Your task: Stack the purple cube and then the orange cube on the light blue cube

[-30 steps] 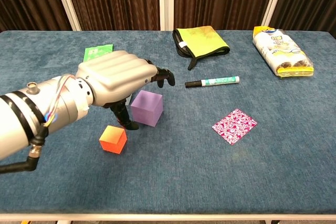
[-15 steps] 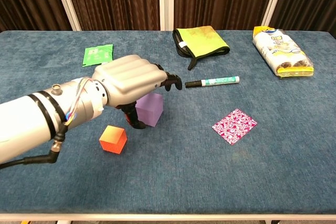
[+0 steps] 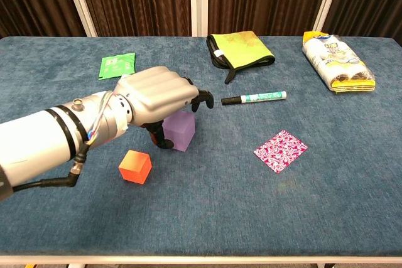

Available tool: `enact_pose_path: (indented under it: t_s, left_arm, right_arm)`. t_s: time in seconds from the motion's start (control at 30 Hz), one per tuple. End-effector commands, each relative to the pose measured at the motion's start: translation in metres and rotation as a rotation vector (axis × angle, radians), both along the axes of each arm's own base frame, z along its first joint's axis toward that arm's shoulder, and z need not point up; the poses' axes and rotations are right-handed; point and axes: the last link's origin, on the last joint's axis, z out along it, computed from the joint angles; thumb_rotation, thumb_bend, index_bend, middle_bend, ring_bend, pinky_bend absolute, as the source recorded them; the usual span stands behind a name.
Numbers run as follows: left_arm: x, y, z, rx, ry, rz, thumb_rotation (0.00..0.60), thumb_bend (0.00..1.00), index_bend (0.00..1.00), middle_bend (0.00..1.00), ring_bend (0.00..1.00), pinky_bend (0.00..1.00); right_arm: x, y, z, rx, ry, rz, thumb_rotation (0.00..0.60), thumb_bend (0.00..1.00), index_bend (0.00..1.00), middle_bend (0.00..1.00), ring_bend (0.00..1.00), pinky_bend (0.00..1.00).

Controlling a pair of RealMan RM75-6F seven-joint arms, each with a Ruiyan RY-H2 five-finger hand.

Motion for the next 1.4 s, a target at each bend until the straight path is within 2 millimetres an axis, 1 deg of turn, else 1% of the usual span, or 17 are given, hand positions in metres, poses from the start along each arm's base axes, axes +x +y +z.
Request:
enact_pose_path:
  t_s: [0.03, 0.2, 0.43, 0.6, 0.8, 1.1, 1.23, 1.4]
  left_arm:
    - [0.001, 0.000, 0.000, 0.007, -0.008, -0.008, 0.600, 0.26, 0.30, 0.47, 0.26, 0.29]
    - [0.000, 0.000, -0.002, 0.018, -0.013, -0.039, 0.600, 0.27, 0.35, 0.53, 0.28, 0.31]
    - [-0.002, -0.001, -0.005, 0.021, -0.023, -0.062, 0.600, 0.29, 0.37, 0.57, 0.30, 0.31]
    - [0.002, -0.003, 0.000, 0.025, -0.048, -0.081, 0.600, 0.30, 0.38, 0.60, 0.31, 0.31]
    - [0.014, -0.003, 0.017, 0.025, -0.078, -0.074, 0.600, 0.31, 0.38, 0.60, 0.31, 0.31]
    - [0.046, 0.008, 0.051, 0.088, -0.079, -0.055, 0.600, 0.31, 0.38, 0.60, 0.31, 0.31]
    - [0.049, 0.018, 0.063, 0.139, -0.037, -0.034, 0.600, 0.31, 0.38, 0.60, 0.31, 0.31]
    - [0.042, 0.035, 0.076, 0.189, 0.003, 0.014, 0.600, 0.31, 0.38, 0.60, 0.32, 0.31]
  right_arm:
    - [0.000, 0.000, 0.000, 0.001, 0.001, 0.001, 0.600, 0.27, 0.02, 0.11, 0.00, 0.00]
    - [0.000, 0.000, 0.000, 0.000, 0.000, 0.000, 0.600, 0.27, 0.02, 0.11, 0.00, 0.00]
    - [0.000, -0.001, 0.000, 0.000, -0.003, -0.003, 0.600, 0.27, 0.02, 0.11, 0.00, 0.00]
    - [-0.001, -0.001, 0.001, -0.001, -0.006, -0.002, 0.600, 0.27, 0.02, 0.11, 0.00, 0.00]
    - [0.000, 0.000, 0.000, 0.002, -0.004, 0.000, 0.600, 0.27, 0.02, 0.11, 0.00, 0.00]
    - [0.000, 0.000, -0.002, 0.008, 0.003, 0.000, 0.600, 0.27, 0.02, 0.11, 0.00, 0.00]
    - [0.000, 0.000, -0.003, 0.009, 0.005, -0.001, 0.600, 0.27, 0.02, 0.11, 0.00, 0.00]
    - [0.000, -0.001, -0.003, 0.011, 0.007, -0.003, 0.600, 0.27, 0.02, 0.11, 0.00, 0.00]
